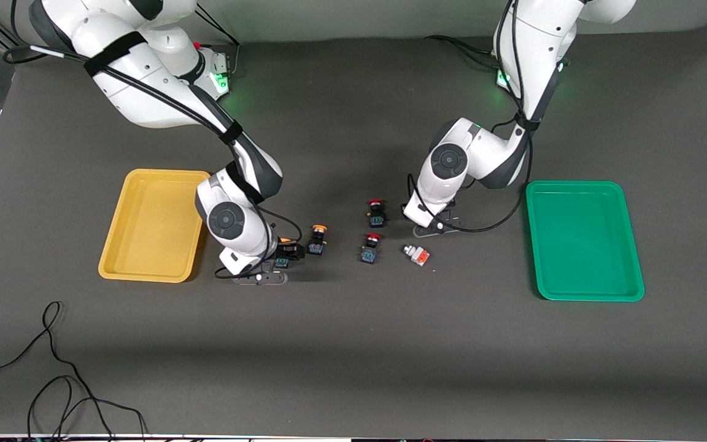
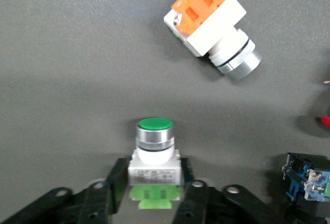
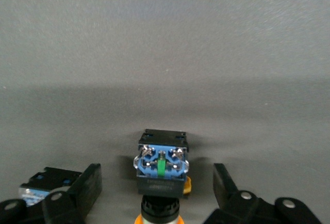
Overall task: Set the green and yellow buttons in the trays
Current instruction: 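Grasp the green switch with the left gripper while the right gripper grasps a blue switch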
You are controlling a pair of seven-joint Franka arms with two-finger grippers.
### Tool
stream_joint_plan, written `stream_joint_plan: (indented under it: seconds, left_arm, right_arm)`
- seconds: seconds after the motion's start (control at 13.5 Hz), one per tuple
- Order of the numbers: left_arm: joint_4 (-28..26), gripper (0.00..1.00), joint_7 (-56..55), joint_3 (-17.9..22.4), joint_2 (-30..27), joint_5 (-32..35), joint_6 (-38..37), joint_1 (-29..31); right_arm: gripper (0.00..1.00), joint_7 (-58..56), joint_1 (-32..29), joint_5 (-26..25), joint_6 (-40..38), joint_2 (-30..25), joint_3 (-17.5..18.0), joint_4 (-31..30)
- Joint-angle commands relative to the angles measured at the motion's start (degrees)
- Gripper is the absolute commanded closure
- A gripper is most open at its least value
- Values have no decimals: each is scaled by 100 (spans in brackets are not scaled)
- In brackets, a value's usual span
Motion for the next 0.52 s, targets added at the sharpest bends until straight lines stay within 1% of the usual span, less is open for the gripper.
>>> stream_joint_plan:
  seconds: [0.0,0.07,0.15,0.22,0.3,0.44]
  left_arm:
    - [96,83,-141,31,-73,23,-93,62]
    - [183,84,-150,31,-169,23,-128,107]
    - [245,84,-133,31,-378,-20,-363,203]
    - [376,84,-89,14,-624,-38,-800,291]
    - [569,85,-45,14,-853,-64,-1327,352]
    - [1104,86,104,14,-1083,-73,-2329,580]
  right_arm:
    - [75,233,62,-533,55,162,-20,139]
    - [100,476,62,-517,55,162,-20,130]
    - [100,940,62,-560,55,154,-20,130]
    - [100,1153,71,-569,55,136,-20,156]
    - [100,1199,54,-552,29,84,-11,209]
    - [100,1147,1,-508,-128,-126,-11,341]
